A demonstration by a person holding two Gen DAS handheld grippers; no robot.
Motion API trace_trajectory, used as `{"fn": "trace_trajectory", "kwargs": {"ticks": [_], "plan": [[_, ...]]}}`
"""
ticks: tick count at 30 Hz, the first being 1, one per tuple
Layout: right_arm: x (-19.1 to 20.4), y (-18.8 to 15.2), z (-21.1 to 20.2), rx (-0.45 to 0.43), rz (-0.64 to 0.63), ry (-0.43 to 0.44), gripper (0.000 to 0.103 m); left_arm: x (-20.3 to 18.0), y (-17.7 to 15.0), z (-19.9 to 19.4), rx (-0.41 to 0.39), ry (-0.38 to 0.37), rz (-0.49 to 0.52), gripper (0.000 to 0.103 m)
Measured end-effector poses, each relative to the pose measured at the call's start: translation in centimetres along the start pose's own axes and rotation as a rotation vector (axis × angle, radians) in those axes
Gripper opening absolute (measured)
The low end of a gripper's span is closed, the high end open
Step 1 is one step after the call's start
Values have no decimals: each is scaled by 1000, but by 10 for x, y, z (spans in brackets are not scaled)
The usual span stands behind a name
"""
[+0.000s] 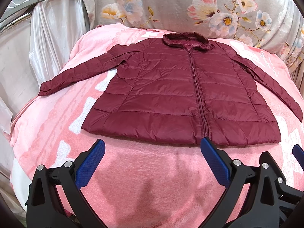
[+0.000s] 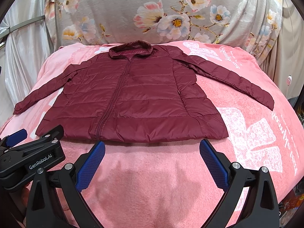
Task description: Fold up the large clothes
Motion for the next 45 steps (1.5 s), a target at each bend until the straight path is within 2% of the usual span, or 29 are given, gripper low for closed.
{"fn": "trace_trajectory", "kwargs": {"ticks": [25, 32, 36, 41, 45], "plan": [[2, -9, 8, 15, 2, 4, 98, 3, -8, 11, 19, -2, -1, 98], [-15, -2, 28, 41, 47, 54, 98, 1, -3, 22, 43, -12, -7, 98], [-69, 25, 50, 37, 166, 20, 98, 14, 13, 37, 62, -12, -53, 98], [-180, 61, 94, 40, 391, -70, 98, 36, 42, 60, 56, 11, -117, 98], [-279, 70, 136, 57, 646, -144, 98, 47, 62, 87, 73, -22, -163, 98]]}}
Point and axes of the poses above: each gripper's, at about its wrist camera, not at the fingertips, and z roughly the way its jaws point, x to its left, y to its top, the point moved 9 cm from there along z, roughly the way its jaws point, and after that the axes turned 2 degrees about -y, right-handed, at the moved point
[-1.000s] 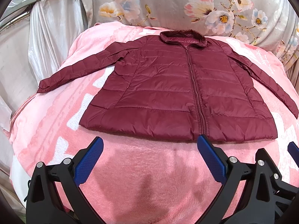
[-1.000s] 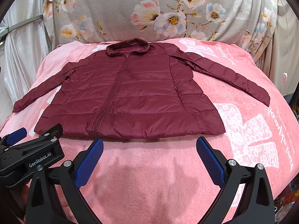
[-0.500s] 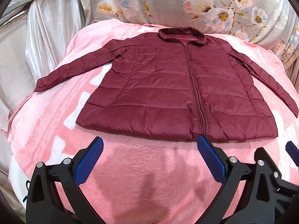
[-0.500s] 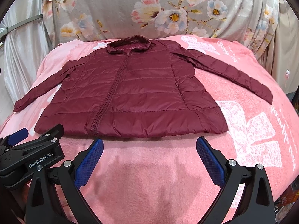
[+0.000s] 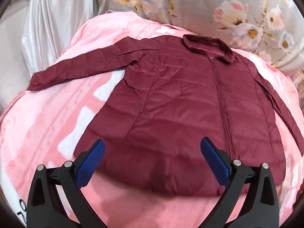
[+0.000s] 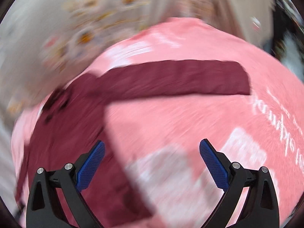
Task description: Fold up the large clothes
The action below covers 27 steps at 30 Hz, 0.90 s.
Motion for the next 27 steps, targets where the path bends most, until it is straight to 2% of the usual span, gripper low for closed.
{"fn": "trace_trajectory", "kwargs": {"ticks": [3, 6, 8, 10, 11, 13, 14, 15, 17, 19, 21, 22, 23, 24, 25, 27], "plan": [[-40, 25, 33, 25, 145, -29, 98, 7, 16, 20, 2, 25, -20, 98], [-72, 36, 58, 33, 262, -63, 97, 12, 31, 38, -10, 32, -40, 98], [-85, 43, 69, 24, 296, -82, 92, 13, 41, 49, -16, 44, -42, 98], [-93, 50, 73, -22, 307, -102, 90, 14, 47, 58, -16, 63, -35, 98], [-94, 55, 74, -48, 297, -117, 84, 14, 50, 62, -15, 67, -34, 98], [-93, 65, 79, -76, 270, -140, 64, 14, 55, 71, -10, 66, -42, 98], [-91, 69, 83, -81, 266, -128, 37, 14, 56, 74, -7, 62, -46, 98], [-87, 75, 88, -78, 279, -97, 16, 14, 58, 78, -2, 60, -49, 98], [-74, 88, 93, -91, 295, -67, 7, 15, 58, 85, 10, 63, -56, 98], [-38, 113, 83, -167, 232, -43, 6, 16, 57, 91, 24, 75, -60, 98], [13, 132, 66, -225, 136, 20, 6, 19, 55, 95, 30, 87, -58, 98], [64, 140, 51, -252, 50, 106, 6, 21, 54, 96, 31, 97, -59, 98], [94, 140, 43, -260, -3, 157, 6, 23, 53, 97, 34, 101, -62, 98], [148, 134, 29, -266, -101, 244, 6, 25, 53, 99, 38, 107, -70, 98], [185, 126, 23, -264, -173, 302, 6, 28, 51, 99, 42, 112, -79, 98], [271, 88, 10, -233, -356, 431, 6, 34, 50, 101, 48, 120, -103, 98]]}}
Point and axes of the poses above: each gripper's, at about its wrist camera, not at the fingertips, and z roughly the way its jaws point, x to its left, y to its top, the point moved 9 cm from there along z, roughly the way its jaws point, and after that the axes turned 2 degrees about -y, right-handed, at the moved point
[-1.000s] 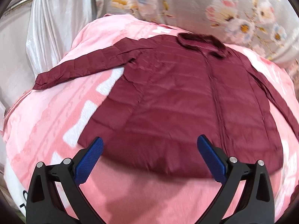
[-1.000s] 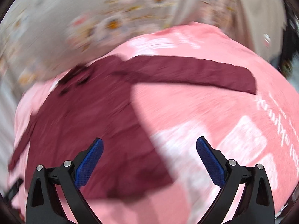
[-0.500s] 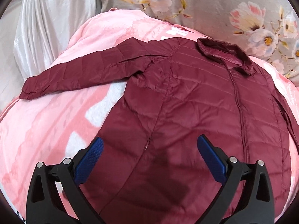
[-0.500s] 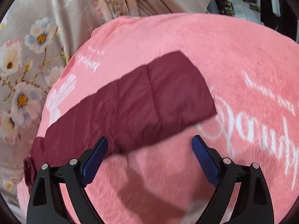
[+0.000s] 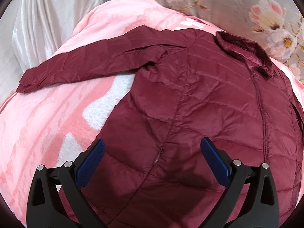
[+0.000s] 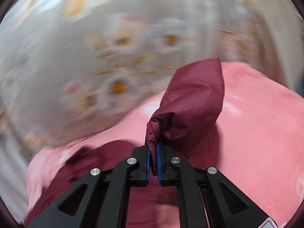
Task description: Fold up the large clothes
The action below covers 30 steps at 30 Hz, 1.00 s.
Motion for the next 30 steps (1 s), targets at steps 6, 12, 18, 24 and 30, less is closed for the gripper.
{"fn": "trace_trajectory", "kwargs": {"ticks": [6, 12, 18, 24, 30], "plan": [[174, -110, 63, 253, -232, 314, 12, 16, 0, 1, 10, 14, -30, 98], [229, -225, 63, 447, -401, 440, 43, 18, 19, -6, -5, -70, -39, 98], [127, -174, 52, 351, -153, 305, 57, -21, 45, 13, 98, -370, -146, 98], [-33, -152, 65, 334, 305, 87, 59, -72, 40, 47, 255, -541, -243, 98], [-78, -142, 91, 324, 375, 11, 58, -93, 59, 53, 236, -592, -265, 43]]}}
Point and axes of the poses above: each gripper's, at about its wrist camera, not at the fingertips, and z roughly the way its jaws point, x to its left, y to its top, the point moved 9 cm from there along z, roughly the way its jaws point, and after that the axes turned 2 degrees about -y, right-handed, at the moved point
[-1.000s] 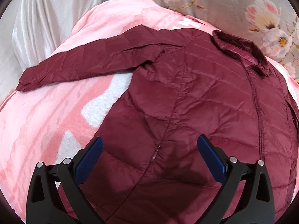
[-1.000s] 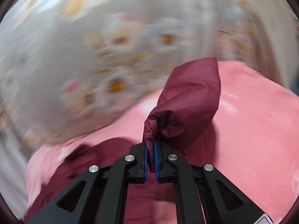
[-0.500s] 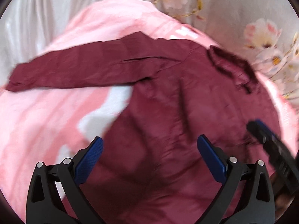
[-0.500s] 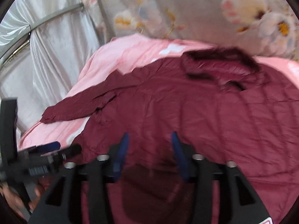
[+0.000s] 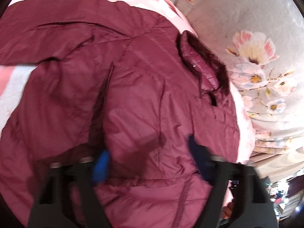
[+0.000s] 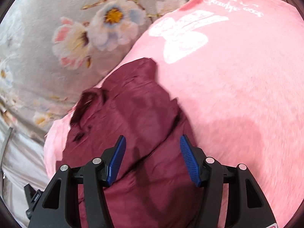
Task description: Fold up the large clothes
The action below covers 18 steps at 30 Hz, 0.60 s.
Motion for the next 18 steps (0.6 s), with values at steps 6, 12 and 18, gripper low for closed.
{"fn": "trace_trajectory", "kwargs": {"ticks": [6, 12, 18], "plan": [[12, 26, 22, -26, 2, -17, 4, -21, 46, -21, -108, 34, 133, 5], [39, 24, 18, -92, -197, -113, 2, -5, 71, -11, -168, 213, 246, 5], [8, 7, 37, -31, -204, -186, 2, 20, 55, 25, -154, 299, 294, 4]]}}
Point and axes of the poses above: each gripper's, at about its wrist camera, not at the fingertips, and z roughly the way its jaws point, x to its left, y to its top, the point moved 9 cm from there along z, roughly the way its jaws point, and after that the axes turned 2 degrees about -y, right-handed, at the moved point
